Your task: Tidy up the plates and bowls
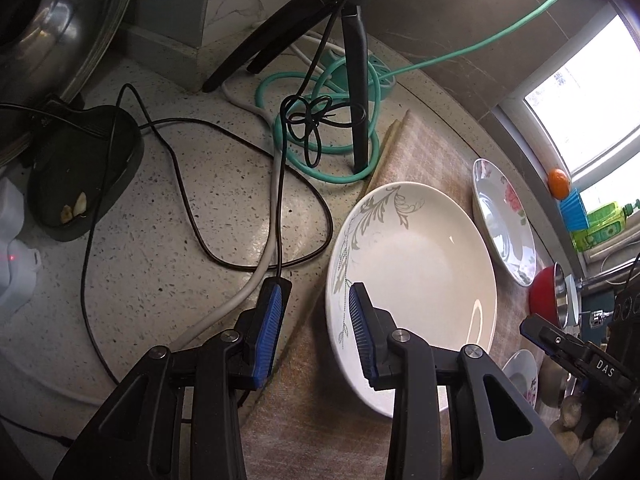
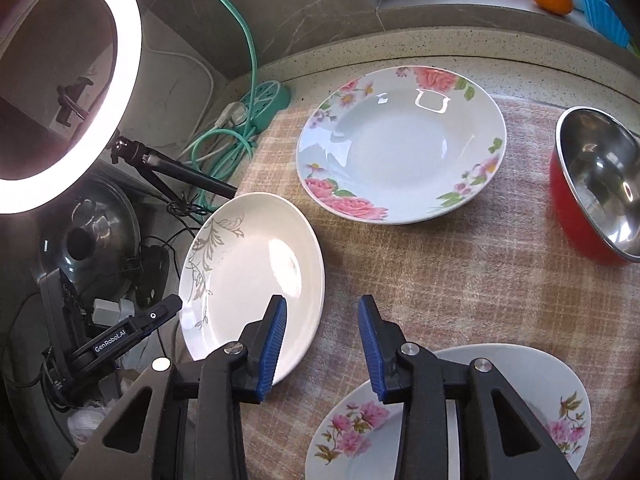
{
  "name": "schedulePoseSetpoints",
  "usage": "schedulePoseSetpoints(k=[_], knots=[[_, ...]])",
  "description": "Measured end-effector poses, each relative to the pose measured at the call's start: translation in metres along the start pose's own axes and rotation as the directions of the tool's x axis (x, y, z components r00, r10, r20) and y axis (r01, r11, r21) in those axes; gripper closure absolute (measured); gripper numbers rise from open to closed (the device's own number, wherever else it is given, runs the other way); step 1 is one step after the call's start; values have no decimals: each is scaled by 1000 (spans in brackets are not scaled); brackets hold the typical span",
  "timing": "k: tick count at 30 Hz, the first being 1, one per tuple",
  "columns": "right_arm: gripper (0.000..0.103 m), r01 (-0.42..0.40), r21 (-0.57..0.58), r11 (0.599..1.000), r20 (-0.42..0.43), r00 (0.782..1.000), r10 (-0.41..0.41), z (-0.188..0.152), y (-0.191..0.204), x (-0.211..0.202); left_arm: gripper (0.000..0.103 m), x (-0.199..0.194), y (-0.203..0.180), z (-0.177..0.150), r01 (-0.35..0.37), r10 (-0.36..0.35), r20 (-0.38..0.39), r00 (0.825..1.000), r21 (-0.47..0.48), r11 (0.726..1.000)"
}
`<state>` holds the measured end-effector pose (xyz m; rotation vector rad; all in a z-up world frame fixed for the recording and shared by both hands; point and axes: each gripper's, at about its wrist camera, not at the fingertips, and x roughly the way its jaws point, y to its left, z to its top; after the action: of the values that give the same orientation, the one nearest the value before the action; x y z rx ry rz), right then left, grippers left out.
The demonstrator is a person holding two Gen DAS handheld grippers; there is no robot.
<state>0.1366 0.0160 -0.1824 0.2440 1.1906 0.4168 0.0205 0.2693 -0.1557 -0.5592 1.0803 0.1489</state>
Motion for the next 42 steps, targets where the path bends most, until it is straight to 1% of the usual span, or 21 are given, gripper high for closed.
schedulePoseSetpoints(k=[4, 8, 9, 11, 14, 16, 18, 25, 31, 34, 42], knots=[[77, 45, -20, 999, -13, 999, -45, 6, 8, 14, 70, 7, -1, 6, -15, 15, -11, 1000, 30, 999], [80, 70, -39, 997, -18, 997, -70, 11, 12, 24, 70, 13, 1, 9, -7, 8, -24, 1000, 31, 1000], [81, 72, -42, 997, -20, 997, -73, 13, 13, 26, 71, 15, 1, 10, -9, 10, -28, 1000, 35, 999], [82, 80, -50, 996, -26, 996, -82, 15, 14, 31, 76, 18, -1, 11, -9, 11, -36, 999, 45, 999], [85, 71, -39, 997, -39, 997, -72, 18, 13, 36, 78, 22, -2, 12, -1, 4, -46, 999, 52, 999], [86, 76, -36, 996, -45, 996, -78, 20, 13, 40, 81, 24, -4, 13, 8, -5, -50, 999, 55, 998], [86, 75, -32, 997, -51, 996, -77, 20, 13, 42, 83, 24, -4, 14, 12, -9, -52, 999, 58, 998], [92, 49, -18, 999, -79, 996, -50, 21, 12, 49, 91, 29, -12, 14, 25, -21, -64, 998, 73, 997], [93, 47, -18, 999, -88, 995, -49, 20, 14, 52, 93, 32, -14, 13, 36, -29, -77, 997, 80, 996], [94, 52, -21, 998, -90, 994, -53, 20, 14, 53, 93, 31, -15, 13, 29, -23, -72, 997, 89, 996], [95, 86, -50, 995, -82, 993, -90, 19, 19, 53, 93, 30, -17, 12, 22, -16, -65, 998, 104, 994]])
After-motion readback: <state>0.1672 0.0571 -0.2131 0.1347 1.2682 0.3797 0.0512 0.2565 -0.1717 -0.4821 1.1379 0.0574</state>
